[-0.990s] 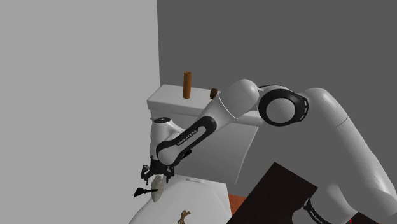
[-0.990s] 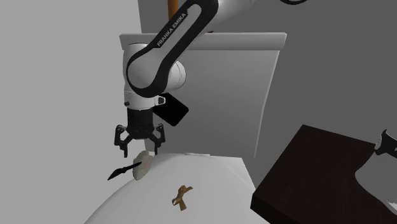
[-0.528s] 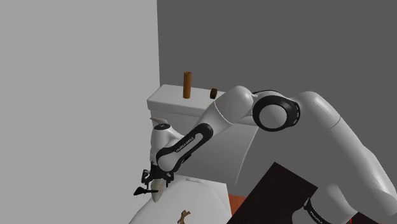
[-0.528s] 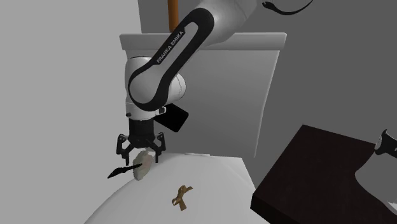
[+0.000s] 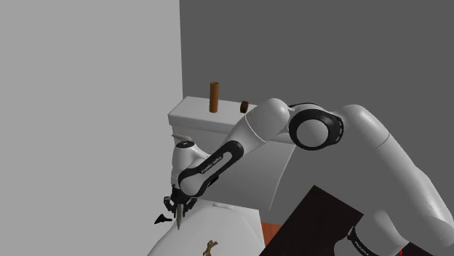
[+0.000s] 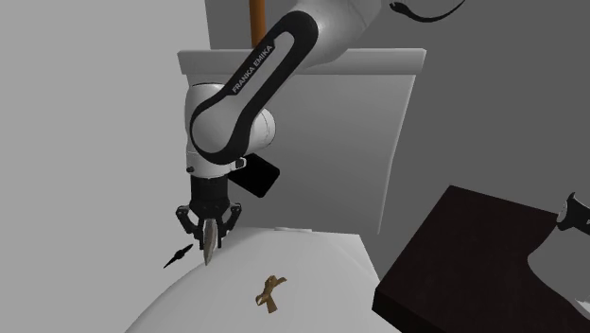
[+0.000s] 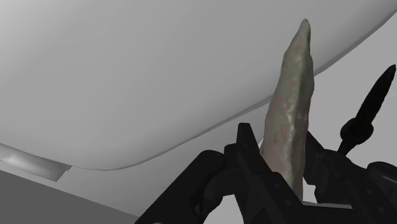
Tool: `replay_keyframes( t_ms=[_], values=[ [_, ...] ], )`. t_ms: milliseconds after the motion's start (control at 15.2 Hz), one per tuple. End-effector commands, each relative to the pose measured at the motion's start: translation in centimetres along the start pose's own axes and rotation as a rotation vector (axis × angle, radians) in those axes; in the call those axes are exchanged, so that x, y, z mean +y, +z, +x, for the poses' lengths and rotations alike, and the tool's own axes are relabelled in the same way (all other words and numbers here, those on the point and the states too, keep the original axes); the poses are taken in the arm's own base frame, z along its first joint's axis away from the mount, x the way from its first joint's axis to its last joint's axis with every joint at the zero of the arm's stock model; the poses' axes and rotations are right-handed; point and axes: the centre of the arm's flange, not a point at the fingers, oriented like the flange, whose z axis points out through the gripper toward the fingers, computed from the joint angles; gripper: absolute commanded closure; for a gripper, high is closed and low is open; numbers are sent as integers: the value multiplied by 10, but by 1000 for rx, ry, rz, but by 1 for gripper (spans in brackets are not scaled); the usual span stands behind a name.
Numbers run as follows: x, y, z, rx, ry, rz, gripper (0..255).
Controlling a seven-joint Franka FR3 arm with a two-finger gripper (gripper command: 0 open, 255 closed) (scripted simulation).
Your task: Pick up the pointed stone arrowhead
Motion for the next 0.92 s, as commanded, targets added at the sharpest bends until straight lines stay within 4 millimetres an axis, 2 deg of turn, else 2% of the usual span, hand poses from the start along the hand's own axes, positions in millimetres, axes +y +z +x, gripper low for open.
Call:
replay_keyframes(
  t_ms=[0, 66, 858],
  values=[
    [3, 1, 4, 1, 5, -4, 255],
    [3, 4, 3, 1, 4, -4, 255],
    [-4, -59, -6, 1, 4, -4, 255]
  ],
)
